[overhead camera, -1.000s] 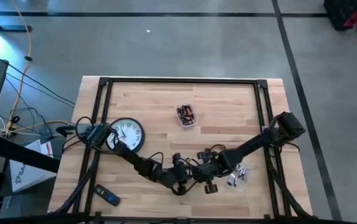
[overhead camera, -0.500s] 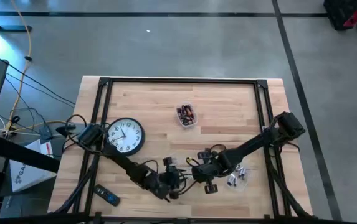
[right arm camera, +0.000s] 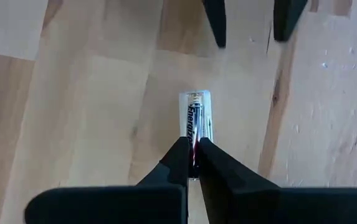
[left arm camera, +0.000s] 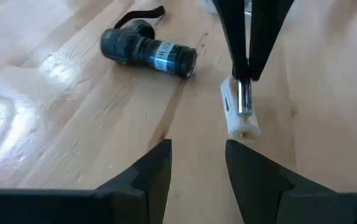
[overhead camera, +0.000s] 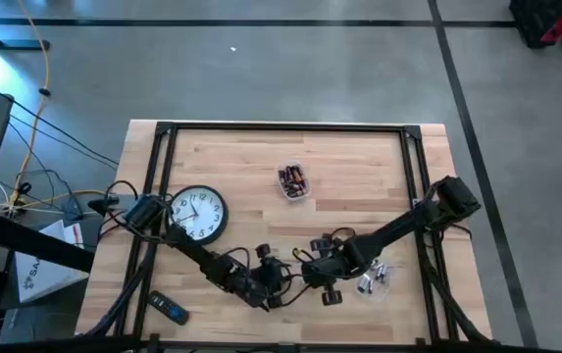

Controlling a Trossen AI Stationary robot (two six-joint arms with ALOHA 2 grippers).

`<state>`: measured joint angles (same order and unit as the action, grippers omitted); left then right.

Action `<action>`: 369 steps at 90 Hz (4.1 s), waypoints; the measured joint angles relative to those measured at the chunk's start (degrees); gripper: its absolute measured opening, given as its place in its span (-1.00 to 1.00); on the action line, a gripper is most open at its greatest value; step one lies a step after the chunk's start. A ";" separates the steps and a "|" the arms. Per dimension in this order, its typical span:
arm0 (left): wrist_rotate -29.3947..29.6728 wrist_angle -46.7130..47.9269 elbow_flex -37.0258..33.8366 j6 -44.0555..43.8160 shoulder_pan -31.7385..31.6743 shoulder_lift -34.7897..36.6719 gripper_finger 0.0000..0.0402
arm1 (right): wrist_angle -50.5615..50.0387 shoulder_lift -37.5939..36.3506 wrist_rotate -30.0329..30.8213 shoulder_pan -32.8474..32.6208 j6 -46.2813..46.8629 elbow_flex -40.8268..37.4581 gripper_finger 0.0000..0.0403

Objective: Insert battery
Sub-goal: Insert the silver battery into the battery holder

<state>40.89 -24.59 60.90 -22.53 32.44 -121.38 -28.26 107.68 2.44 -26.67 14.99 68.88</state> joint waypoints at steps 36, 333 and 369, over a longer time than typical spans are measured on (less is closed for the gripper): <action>-1.27 -2.29 0.00 0.77 -0.24 -1.09 -0.34 | 0.40 2.01 -0.96 0.31 -0.26 0.26 -1.00; -6.13 -10.06 0.22 3.68 -1.83 -3.91 -0.34 | -6.87 3.95 4.33 -1.47 5.51 5.20 -1.00; -6.41 -10.02 0.22 3.68 -2.05 -3.91 -0.34 | -6.72 4.09 4.06 -1.45 4.96 5.20 -1.00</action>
<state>34.48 -34.61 61.12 -18.85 30.39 -125.29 -34.98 111.77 6.50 -28.12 19.95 74.08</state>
